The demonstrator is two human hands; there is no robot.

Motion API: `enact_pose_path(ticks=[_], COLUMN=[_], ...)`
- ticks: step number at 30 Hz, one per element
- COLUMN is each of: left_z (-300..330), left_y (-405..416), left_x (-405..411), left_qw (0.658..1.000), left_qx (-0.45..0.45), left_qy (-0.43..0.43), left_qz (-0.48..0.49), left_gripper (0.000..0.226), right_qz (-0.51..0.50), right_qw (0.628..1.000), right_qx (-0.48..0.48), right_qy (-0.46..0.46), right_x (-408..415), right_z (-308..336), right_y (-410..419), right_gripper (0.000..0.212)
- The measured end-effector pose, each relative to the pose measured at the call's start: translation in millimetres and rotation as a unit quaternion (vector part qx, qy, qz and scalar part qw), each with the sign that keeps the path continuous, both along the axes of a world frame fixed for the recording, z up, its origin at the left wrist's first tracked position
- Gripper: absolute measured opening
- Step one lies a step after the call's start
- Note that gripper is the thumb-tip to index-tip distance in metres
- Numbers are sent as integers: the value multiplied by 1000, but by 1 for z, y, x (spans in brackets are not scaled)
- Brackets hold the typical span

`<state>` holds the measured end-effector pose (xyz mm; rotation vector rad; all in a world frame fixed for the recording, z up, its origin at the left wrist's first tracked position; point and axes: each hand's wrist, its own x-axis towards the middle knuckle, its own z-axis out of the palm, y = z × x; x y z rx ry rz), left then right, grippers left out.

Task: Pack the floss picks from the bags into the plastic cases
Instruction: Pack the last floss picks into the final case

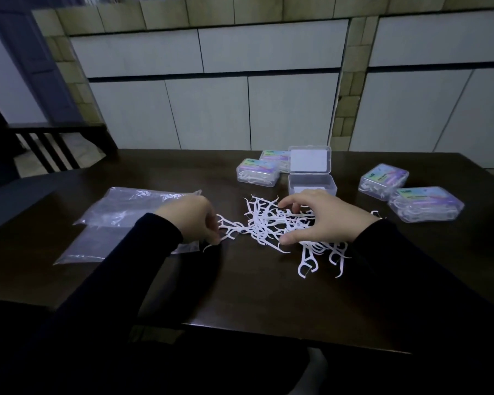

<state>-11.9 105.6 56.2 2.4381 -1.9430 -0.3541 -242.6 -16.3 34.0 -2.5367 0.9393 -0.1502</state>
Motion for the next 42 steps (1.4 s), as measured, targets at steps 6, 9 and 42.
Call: enact_pose_path(ticks=[6, 9, 42], left_z=[-12, -17, -28], left_y=[-12, -17, -61], left_x=[-6, -4, -17], left_qw=[997, 997, 985], left_qx=[-81, -69, -64], left_qy=[-7, -21, 135], left_qz=[0, 6, -89], left_gripper=[18, 32, 58], right_qz=[-41, -48, -108], right_qw=[992, 987, 969], right_qx=[-114, -127, -169], right_qy=[39, 83, 143], right_x=[17, 21, 4], right_z=[-4, -4, 3], right_y=[0, 1, -2], right_gripper=[89, 101, 93])
